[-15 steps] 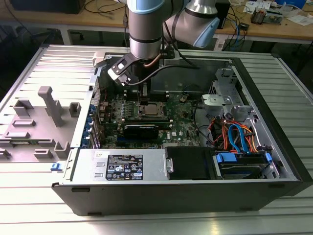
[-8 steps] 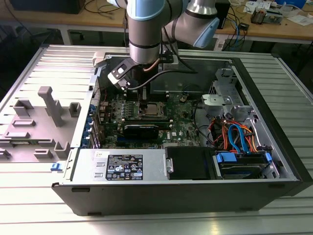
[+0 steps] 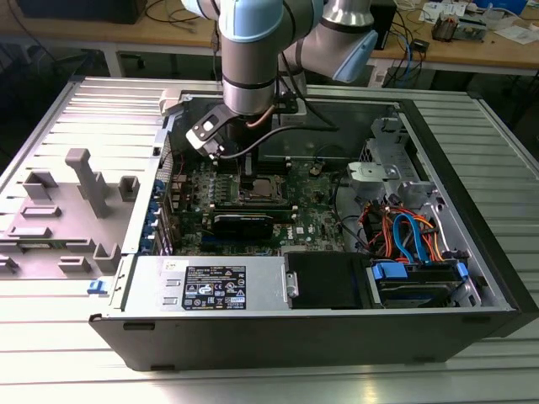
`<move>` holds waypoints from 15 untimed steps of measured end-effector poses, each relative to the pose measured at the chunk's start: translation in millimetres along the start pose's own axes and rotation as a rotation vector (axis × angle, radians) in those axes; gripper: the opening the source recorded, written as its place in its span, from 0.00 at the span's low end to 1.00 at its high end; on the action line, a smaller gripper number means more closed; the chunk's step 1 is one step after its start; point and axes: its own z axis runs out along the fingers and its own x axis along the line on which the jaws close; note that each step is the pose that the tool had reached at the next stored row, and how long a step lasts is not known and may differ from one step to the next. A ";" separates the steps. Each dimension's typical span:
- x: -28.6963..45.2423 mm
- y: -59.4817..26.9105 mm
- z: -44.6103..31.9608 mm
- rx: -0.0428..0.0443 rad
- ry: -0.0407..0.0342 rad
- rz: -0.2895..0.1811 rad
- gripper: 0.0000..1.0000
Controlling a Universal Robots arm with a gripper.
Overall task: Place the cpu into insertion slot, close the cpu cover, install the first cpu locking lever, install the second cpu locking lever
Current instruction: 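Close the cpu cover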
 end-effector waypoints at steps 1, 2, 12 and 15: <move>0.0 0.0 -1.1 -0.0001 0.0001 0.000 0.11; 0.0 0.0 -2.9 0.0000 0.0000 0.000 0.11; -0.6 18.1 -6.2 0.0000 0.0000 0.000 0.11; -0.8 22.3 -6.2 0.0000 0.0000 0.000 0.11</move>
